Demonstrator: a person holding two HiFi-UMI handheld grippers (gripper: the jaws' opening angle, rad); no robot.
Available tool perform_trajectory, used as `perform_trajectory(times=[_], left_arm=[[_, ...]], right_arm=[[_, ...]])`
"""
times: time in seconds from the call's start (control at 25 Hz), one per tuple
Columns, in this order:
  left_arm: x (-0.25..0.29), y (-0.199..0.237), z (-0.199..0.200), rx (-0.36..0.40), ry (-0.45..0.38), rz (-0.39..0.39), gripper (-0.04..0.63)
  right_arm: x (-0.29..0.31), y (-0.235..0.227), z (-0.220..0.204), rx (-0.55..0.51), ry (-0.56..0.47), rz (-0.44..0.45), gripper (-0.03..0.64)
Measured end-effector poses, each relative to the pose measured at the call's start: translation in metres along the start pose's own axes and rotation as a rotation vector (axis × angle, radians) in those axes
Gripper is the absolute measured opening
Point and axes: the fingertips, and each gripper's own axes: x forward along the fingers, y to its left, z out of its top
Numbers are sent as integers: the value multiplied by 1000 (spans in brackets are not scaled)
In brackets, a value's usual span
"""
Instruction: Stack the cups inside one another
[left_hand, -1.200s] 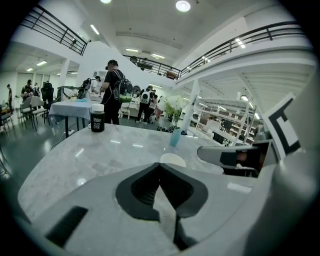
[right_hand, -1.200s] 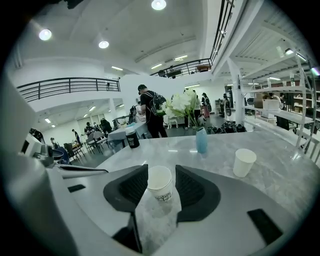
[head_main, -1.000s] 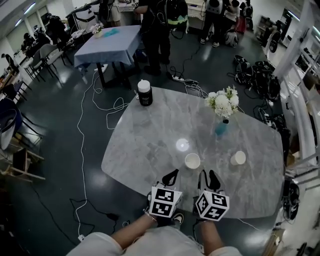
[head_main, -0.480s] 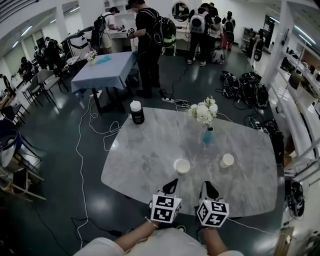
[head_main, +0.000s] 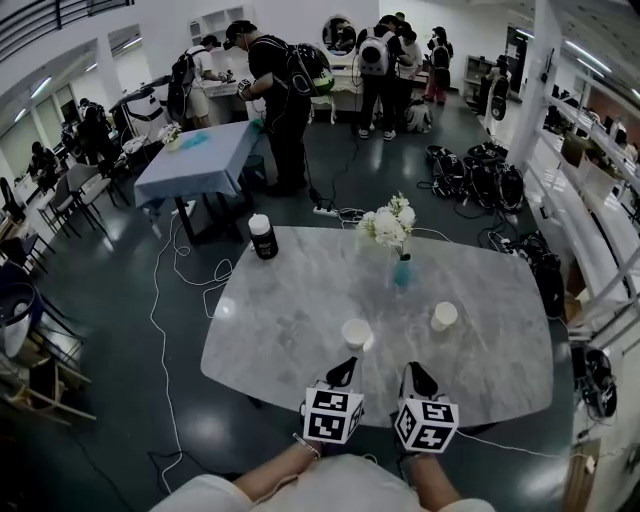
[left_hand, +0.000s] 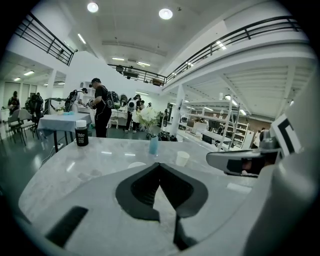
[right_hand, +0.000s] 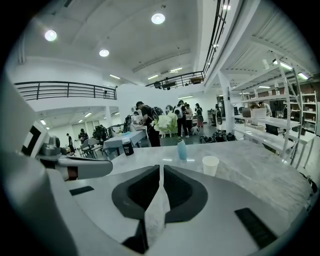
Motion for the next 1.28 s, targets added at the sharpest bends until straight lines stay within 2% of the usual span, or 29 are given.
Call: perform_trajectory(times=[0.68, 0.92, 1.12, 1.28], left_arm=[[3, -11, -2, 35, 8, -35, -6], [6, -10, -10, 25, 30, -47, -6], [15, -7, -14, 15, 50, -81, -6], [17, -7, -16, 23, 75, -133, -6]], right_arm=[[-3, -11, -10, 43, 10, -30, 28], [-3, -16, -16, 52, 31, -56, 28], [2, -23, -19, 67, 40, -102, 28], [-1, -31, -21, 96, 43, -179, 28]])
